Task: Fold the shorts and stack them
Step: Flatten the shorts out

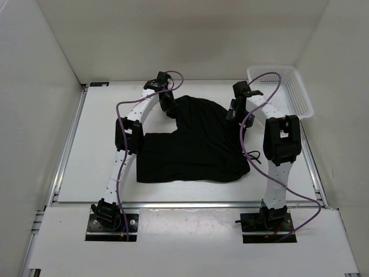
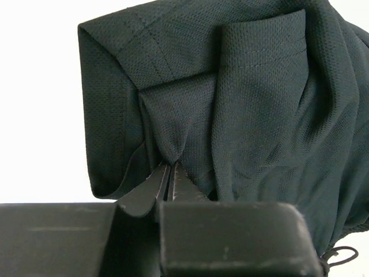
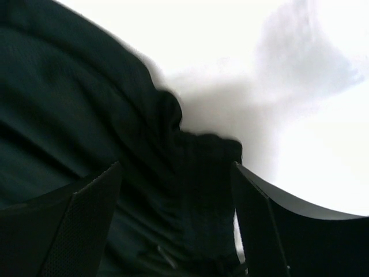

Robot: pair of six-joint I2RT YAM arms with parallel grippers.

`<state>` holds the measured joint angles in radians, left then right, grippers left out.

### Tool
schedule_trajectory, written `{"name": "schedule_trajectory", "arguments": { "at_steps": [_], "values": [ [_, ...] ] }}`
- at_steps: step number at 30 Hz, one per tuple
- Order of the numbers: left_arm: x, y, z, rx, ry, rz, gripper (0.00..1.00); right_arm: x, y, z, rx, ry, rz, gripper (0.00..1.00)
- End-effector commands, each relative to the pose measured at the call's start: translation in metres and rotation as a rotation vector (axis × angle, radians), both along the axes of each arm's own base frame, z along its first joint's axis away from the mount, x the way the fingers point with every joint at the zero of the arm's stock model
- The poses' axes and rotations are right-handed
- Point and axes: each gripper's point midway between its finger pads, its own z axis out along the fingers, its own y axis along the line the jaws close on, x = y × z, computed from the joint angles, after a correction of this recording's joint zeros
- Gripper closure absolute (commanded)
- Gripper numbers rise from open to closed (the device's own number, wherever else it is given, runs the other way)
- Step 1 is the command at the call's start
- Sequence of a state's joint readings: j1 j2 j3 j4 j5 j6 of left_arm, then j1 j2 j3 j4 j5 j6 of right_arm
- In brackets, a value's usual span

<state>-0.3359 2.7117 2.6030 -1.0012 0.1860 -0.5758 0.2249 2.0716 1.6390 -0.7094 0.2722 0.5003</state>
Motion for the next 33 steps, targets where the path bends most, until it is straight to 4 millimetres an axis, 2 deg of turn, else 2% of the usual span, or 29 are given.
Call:
{"name": "schedule_trajectory", "arguments": {
  "at_steps": [1,2,4,5,6,7,8,10,11,13,14,15,16,17,18,19,20,21,22,23,24,25,26,27,28,29,30,32,33],
  "values": [
    [0.001,-0.001,0.033,-0.012,-0.054,-0.012,0.90,0.010,-0.006,-0.004,-0.043,0.004,0.001,0.22],
    [0.001,0.001,0.048,-0.006,-0.079,-0.004,0.90,0.012,-0.005,-0.005,-0.043,0.004,0.001,0.27],
    [0.000,0.021,0.056,0.009,-0.076,0.021,0.90,0.013,-0.005,-0.014,-0.047,0.019,0.002,0.35],
    [-0.004,0.022,0.062,0.009,-0.077,0.021,0.90,0.013,-0.005,-0.014,-0.047,0.019,0.002,0.46],
    [-0.003,0.035,0.084,0.016,-0.113,0.034,0.90,0.012,-0.003,-0.019,-0.038,0.034,0.006,0.54],
    [-0.007,0.045,0.082,0.027,-0.099,0.040,0.90,0.011,-0.001,-0.023,-0.030,0.045,0.010,0.62],
    [-0.009,0.053,0.102,0.028,-0.128,0.055,0.90,0.013,-0.001,-0.023,-0.028,0.036,0.010,0.77],
    [-0.020,0.064,0.100,0.043,-0.101,0.056,0.90,0.012,0.003,-0.023,-0.028,0.036,0.019,0.91],
    [-0.024,0.072,0.113,0.044,-0.119,0.059,0.90,0.009,0.003,-0.026,-0.030,0.045,0.019,1.00],
    [-0.034,0.079,0.116,0.052,-0.109,0.060,0.90,0.010,0.003,-0.028,-0.030,0.042,0.019,1.00],
    [-0.045,0.082,0.106,0.063,-0.071,0.058,0.90,0.010,0.003,-0.028,-0.030,0.042,0.019,1.00],
    [-0.052,0.084,0.117,0.064,-0.085,0.051,0.90,0.012,0.003,-0.027,-0.028,0.033,0.019,1.00],
    [-0.058,0.088,0.116,0.078,-0.078,0.057,0.90,0.013,0.004,-0.023,-0.026,0.024,0.019,1.00],
    [-0.072,0.094,0.102,0.104,-0.034,0.062,0.90,0.012,0.008,-0.023,-0.026,0.024,0.028,1.00],
    [-0.080,0.099,0.112,0.113,-0.046,0.069,0.90,0.012,0.008,-0.023,-0.026,0.024,0.028,1.00],
    [-0.087,0.103,0.111,0.129,-0.038,0.076,0.90,0.013,0.008,-0.019,-0.023,0.013,0.028,1.00],
    [-0.105,0.109,0.095,0.154,0.014,0.077,0.90,0.012,0.012,-0.019,-0.027,0.014,0.045,1.00],
    [-0.113,0.115,0.092,0.173,0.029,0.096,0.90,0.012,0.012,-0.019,-0.027,0.014,0.046,1.00],
    [-0.121,0.118,0.099,0.178,0.012,0.102,0.90,0.012,0.012,-0.015,-0.025,0.005,0.045,1.00],
    [-0.130,0.122,0.096,0.186,0.031,0.120,0.90,0.013,0.017,-0.014,-0.026,-0.003,0.064,1.00],
    [-0.150,0.126,0.077,0.196,0.092,0.133,0.90,0.013,0.017,-0.014,-0.026,-0.003,0.064,1.00],
    [-0.162,0.131,0.079,0.204,0.094,0.146,0.90,0.013,0.022,-0.010,-0.024,-0.012,0.075,1.00],
    [-0.169,0.133,0.072,0.208,0.106,0.145,0.85,0.010,0.021,-0.013,-0.030,-0.002,0.084,1.00],
    [-0.188,0.133,0.055,0.203,0.164,0.131,0.78,0.009,0.025,-0.012,-0.040,-0.004,0.092,1.00],
    [-0.192,0.128,0.051,0.179,0.181,0.119,0.52,0.007,0.024,-0.011,-0.040,-0.003,0.092,1.00],
    [-0.192,0.129,0.051,0.181,0.179,0.110,0.38,0.006,0.026,-0.011,-0.048,-0.005,0.098,1.00],
    [-0.187,0.132,0.055,0.180,0.163,0.112,0.35,0.006,0.026,-0.011,-0.048,-0.005,0.098,1.00],
    [-0.172,0.133,0.070,0.165,0.114,0.126,0.18,0.003,0.026,-0.014,-0.051,0.005,0.098,1.00],
    [-0.153,0.134,0.088,0.149,0.064,0.142,0.18,0.003,0.026,-0.014,-0.051,0.006,0.098,1.00]
  ]
}}
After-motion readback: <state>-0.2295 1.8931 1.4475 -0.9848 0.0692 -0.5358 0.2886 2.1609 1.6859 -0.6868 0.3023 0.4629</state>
